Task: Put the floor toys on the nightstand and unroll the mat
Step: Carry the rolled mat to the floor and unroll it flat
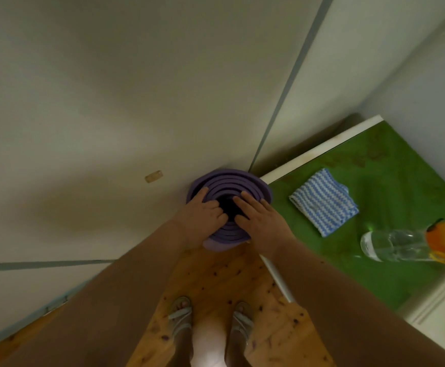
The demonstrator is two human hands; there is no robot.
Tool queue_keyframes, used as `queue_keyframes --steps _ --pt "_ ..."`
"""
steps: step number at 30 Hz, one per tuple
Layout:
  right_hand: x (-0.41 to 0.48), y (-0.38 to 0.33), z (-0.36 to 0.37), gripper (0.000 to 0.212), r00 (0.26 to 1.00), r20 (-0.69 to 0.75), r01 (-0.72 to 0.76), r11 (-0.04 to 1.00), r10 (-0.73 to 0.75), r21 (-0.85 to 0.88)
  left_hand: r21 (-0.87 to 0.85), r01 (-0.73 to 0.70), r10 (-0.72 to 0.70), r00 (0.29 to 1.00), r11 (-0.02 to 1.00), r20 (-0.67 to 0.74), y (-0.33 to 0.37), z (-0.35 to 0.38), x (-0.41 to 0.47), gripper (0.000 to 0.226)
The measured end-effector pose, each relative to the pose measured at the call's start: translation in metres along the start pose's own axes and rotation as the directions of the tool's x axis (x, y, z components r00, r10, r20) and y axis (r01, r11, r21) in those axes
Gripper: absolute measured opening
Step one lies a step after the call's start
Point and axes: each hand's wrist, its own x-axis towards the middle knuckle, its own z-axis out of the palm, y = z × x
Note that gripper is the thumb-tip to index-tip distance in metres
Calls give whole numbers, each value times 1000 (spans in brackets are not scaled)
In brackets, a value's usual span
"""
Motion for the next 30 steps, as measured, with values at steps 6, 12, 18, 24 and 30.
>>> queue_keyframes --steps 6,12,18,24,30 --pt "-25 -23 13 71 989 -28 -147 989 147 11 -83 67 -69 997 994 -29 35 5 0 41" --pt "-23 -23 17 52 969 -60 -231 967 239 109 -29 -25 22 996 999 -86 27 12 -8 56" --pt "-18 -21 16 53 948 -88 -299 952 305 69 210 -159 176 982 965 -66 -15 2 -4 46" --pt "-23 -58 26 77 928 -90 -348 927 362 142 172 -232 250 964 957 -94 0 2 -9 28" --pt "-40 -62 21 39 902 -123 -374 890 415 260 110 -184 196 974 977 -115 26 -8 -21 38"
